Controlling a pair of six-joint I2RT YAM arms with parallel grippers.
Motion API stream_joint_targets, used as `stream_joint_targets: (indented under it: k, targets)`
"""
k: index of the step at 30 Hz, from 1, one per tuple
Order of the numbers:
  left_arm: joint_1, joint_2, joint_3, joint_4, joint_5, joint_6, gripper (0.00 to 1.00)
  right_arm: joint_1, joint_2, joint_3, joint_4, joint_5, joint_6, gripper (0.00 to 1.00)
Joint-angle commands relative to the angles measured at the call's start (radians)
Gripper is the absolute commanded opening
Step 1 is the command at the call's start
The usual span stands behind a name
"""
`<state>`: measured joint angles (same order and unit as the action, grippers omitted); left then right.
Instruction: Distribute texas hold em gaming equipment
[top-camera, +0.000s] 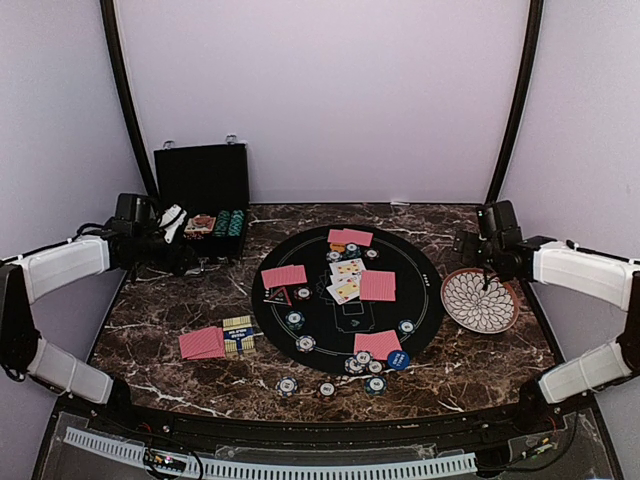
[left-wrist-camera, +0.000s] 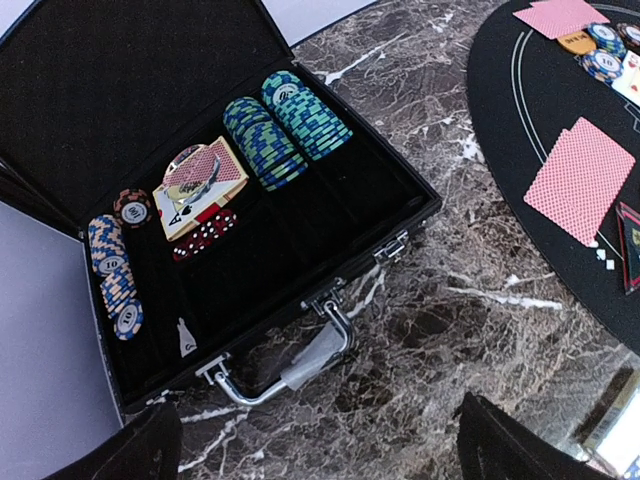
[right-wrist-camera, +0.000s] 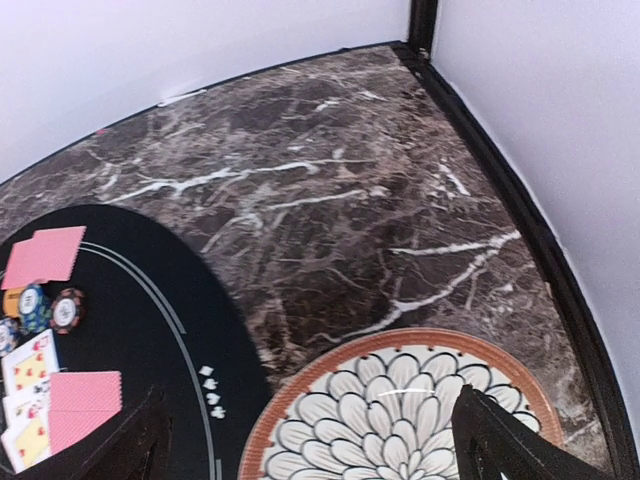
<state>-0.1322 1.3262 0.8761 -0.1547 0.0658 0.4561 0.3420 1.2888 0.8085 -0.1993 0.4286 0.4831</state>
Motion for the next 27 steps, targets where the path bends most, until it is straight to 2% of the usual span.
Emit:
stream_joint_targets:
  k: [1,8,15,21,24,27]
  targets:
    - [0.024,0.034,-0.096,0.257,0.003,-0.109,0.99,-0.045,-0.061,-0.107,0.148,0.185,-0.002,0.99]
    - [0.061,0.066,-0.259,0.603,0.024,-0.209,0.99,-0.075,-0.24,-0.393,0.567,0.316,-0.155,0.99]
    - [0.063,0.107,-0.435,0.978,0.015,-0.243,0.99,-0.138,-0.242,-0.542,0.86,0.379,-0.281,0.99]
    - [0.063,0.14,-0.483,1.078,0.005,-0.244,0.99,-0.217,-0.191,-0.653,1.079,0.321,-0.308,0.98]
    - [0.063,0.148,-0.488,1.094,-0.012,-0.255,0.99,-0.249,-0.141,-0.673,1.182,0.257,-0.296,0.98]
    - [0.063,0.163,-0.517,1.178,-0.034,-0.277,0.99,-0.254,-0.063,-0.674,1.294,0.213,-0.323,0.99]
